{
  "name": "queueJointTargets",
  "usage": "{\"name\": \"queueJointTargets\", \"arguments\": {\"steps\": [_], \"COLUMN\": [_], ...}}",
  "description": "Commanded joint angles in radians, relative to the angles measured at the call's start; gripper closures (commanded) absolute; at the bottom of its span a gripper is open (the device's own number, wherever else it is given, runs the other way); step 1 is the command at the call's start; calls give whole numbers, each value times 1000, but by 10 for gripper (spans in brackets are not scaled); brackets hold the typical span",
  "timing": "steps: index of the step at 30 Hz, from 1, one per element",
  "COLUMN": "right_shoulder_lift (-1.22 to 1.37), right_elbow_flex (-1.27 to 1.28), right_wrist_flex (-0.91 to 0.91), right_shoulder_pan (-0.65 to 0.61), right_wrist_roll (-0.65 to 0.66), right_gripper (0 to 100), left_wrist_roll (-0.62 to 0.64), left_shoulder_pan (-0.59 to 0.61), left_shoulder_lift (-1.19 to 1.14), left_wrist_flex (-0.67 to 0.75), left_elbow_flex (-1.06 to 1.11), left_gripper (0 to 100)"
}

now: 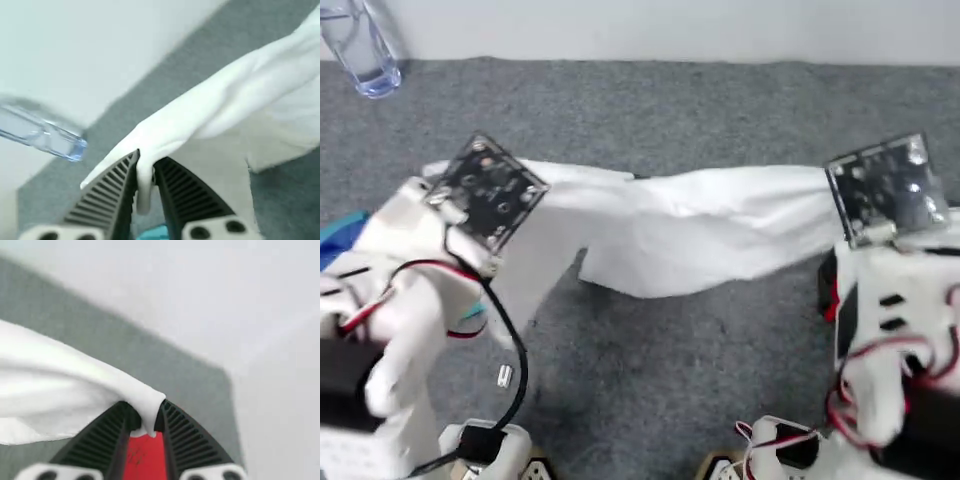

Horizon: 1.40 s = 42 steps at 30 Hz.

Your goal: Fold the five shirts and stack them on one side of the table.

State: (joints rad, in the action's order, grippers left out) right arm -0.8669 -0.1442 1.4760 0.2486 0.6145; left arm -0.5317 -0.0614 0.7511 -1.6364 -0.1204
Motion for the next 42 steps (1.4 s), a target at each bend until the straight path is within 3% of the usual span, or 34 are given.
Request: {"name": "queueJointTargets", "arguments": {"steps": [1, 4, 8, 16, 21, 28, 30, 34, 42], "right_shoulder_lift": [-5, 1, 2, -10, -10, -10, -10, -10, -10], "right_elbow_flex": [-135, -180, -163, -3, 55, 57, 58, 60, 180], "right_wrist_flex": [-24, -31, -13, -4, 39, 119, 163, 285, 306], "right_shoulder_pan": [15, 56, 61, 13, -47, -73, -67, -65, -2], "right_wrist_roll": [-37, -48, -41, -40, -40, -40, -38, -11, -5], "right_gripper": [990, 990, 990, 990, 990, 990, 990, 990, 990], "left_wrist_roll": [-9, -31, -163, -315, -322, -319, -288, -92, 68], "left_shoulder_pan": [40, 89, 100, 95, 64, -71, -120, -212, -451], "left_shoulder_lift": [15, 9, 6, 6, 15, 15, 15, 15, 5], "left_wrist_flex": [9, -6, -103, -109, -40, -91, -107, -35, 242], "left_elbow_flex": [-79, -77, -2, 387, 519, 535, 562, 630, 842], "left_gripper": [986, 976, 910, 907, 931, 924, 869, 776, 765]}}
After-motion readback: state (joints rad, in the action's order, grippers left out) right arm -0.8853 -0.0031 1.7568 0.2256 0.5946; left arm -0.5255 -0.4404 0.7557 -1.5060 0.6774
